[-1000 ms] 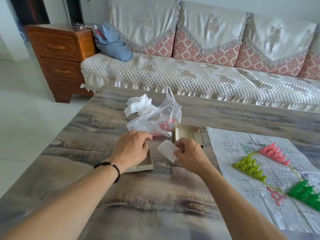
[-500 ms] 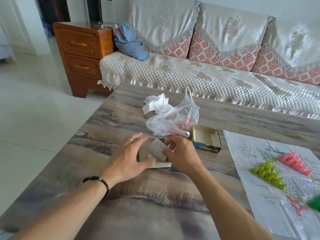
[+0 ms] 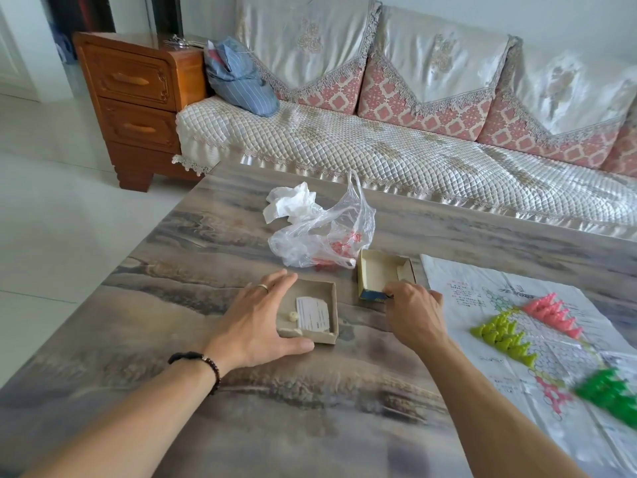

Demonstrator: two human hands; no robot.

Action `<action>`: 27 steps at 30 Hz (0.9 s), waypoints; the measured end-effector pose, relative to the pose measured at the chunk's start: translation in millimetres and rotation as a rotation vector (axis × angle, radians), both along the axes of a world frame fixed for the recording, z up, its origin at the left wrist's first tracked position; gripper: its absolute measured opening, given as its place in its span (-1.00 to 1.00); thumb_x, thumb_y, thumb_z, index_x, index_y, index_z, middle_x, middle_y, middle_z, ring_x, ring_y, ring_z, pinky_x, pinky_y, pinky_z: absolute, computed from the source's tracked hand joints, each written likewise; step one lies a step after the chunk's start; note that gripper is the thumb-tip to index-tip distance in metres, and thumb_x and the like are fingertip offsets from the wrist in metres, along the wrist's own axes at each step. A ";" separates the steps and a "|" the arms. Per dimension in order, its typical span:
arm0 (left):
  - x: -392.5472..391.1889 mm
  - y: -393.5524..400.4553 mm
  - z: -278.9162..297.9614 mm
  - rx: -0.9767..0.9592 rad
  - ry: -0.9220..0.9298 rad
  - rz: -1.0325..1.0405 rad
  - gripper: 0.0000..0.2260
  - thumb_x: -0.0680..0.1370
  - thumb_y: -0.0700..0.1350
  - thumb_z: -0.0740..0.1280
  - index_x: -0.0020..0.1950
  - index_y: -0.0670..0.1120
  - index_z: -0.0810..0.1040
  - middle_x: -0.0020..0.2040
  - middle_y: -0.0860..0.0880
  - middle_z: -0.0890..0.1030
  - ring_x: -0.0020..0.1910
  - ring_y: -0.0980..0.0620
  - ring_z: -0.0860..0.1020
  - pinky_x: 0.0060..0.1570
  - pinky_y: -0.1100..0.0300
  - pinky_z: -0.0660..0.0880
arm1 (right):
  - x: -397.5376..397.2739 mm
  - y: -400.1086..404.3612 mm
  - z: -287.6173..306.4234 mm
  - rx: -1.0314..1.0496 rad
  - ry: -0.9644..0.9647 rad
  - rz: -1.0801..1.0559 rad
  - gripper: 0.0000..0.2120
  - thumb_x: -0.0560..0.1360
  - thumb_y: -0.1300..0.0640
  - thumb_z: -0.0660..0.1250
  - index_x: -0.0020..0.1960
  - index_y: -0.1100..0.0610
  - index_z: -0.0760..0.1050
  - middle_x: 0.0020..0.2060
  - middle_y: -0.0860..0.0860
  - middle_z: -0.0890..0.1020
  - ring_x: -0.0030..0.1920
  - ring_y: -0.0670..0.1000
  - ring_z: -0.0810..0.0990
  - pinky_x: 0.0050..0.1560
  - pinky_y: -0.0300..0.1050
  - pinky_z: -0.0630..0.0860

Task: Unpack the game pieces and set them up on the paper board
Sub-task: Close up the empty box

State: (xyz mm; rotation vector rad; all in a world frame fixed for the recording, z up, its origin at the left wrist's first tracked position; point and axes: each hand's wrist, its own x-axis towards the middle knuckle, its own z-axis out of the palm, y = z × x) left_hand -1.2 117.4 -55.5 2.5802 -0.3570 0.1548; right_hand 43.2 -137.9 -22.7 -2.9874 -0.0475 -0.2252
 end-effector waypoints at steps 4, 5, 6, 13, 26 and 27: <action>-2.9 -6.8 16.5 -0.078 -0.050 -0.017 -0.13 0.35 0.42 0.28 0.53 0.02 0.13 0.52 0.12 0.14 0.48 0.13 0.15 0.41 0.09 0.23 | -11.5 -8.2 20.1 0.078 0.020 0.067 -0.80 0.48 0.26 0.19 -0.08 0.05 0.55 -0.24 -0.01 0.55 -0.14 0.12 0.49 -0.03 0.00 0.28; -2.9 -11.0 23.6 -0.073 -0.096 -0.032 -0.20 0.40 0.33 0.32 0.52 0.01 0.16 0.51 0.11 0.17 0.46 0.13 0.18 0.39 0.09 0.26 | -15.1 -10.2 29.7 0.121 0.046 0.105 -0.80 0.48 0.25 0.19 -0.08 0.03 0.55 -0.25 -0.02 0.54 -0.15 0.12 0.47 -0.04 0.00 0.31; -3.3 -16.3 31.8 -0.068 -0.135 -0.053 -0.27 0.44 0.24 0.35 0.52 0.01 0.18 0.50 0.10 0.20 0.45 0.11 0.21 0.37 0.11 0.28 | -18.3 -12.2 40.1 0.168 0.076 0.145 -0.79 0.48 0.24 0.19 -0.08 0.00 0.55 -0.28 -0.04 0.53 -0.16 0.11 0.48 -0.07 -0.02 0.36; -0.8 -56.9 88.9 -0.248 -0.137 -0.246 -0.41 0.48 0.09 0.41 0.47 0.12 0.27 0.35 0.13 0.44 0.26 0.19 0.44 0.21 0.19 0.45 | -39.9 -12.2 106.1 0.563 0.235 0.364 -0.77 0.48 0.22 0.27 -0.02 -0.03 0.64 -0.18 0.15 0.66 -0.17 0.20 0.59 -0.06 0.07 0.54; -15.1 -3.1 82.6 -0.450 0.166 0.017 -0.61 0.50 0.05 0.39 0.31 0.00 0.50 -0.11 0.02 0.62 -0.09 0.11 0.59 0.04 0.08 0.53 | -46.1 24.0 72.2 0.819 0.321 0.310 -0.88 0.49 0.16 0.40 -0.01 0.18 0.63 -0.08 0.19 0.68 -0.10 0.07 0.64 0.02 0.05 0.61; -15.4 0.4 79.1 -0.429 0.183 0.017 -0.61 0.52 0.05 0.37 0.33 0.03 0.48 -0.10 0.02 0.62 -0.11 0.13 0.58 -0.03 0.14 0.52 | -44.1 29.4 67.3 0.802 0.322 0.311 -0.88 0.50 0.16 0.39 -0.03 0.19 0.63 -0.09 0.18 0.68 -0.11 0.06 0.63 0.02 0.07 0.60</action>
